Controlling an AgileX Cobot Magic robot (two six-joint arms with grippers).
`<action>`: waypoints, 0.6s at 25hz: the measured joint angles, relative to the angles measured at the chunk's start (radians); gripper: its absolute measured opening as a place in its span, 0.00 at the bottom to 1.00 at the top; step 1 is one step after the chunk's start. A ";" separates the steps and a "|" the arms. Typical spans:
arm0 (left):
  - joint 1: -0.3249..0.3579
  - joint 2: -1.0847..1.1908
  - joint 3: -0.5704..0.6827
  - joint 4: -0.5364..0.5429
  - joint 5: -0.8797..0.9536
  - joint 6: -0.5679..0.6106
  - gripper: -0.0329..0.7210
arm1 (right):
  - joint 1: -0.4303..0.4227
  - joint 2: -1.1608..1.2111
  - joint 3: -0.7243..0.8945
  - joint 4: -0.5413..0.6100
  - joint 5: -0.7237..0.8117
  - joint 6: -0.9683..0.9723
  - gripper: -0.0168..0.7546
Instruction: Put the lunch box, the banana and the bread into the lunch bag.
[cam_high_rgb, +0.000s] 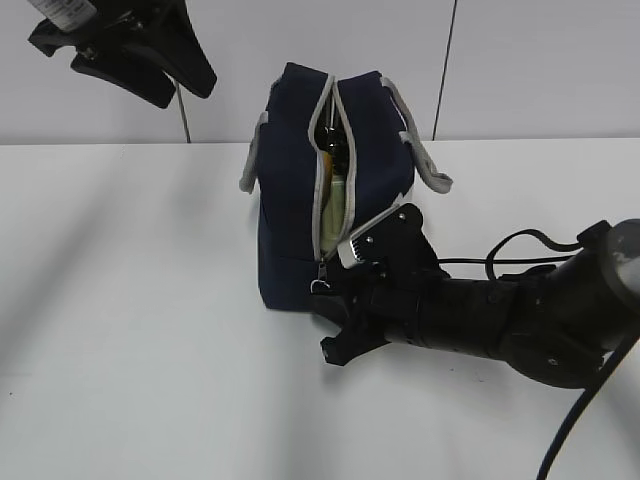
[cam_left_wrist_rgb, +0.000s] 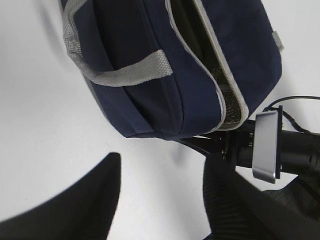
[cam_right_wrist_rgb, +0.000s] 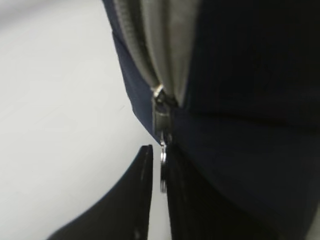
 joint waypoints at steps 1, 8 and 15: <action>0.000 0.000 0.000 0.000 0.000 0.000 0.55 | 0.000 0.000 0.000 0.000 0.002 0.000 0.11; 0.000 0.000 0.000 0.000 0.000 0.000 0.55 | 0.000 0.000 0.000 0.000 0.006 0.000 0.11; 0.000 0.000 0.000 0.000 0.000 0.000 0.55 | 0.000 -0.002 0.000 0.000 0.008 0.000 0.11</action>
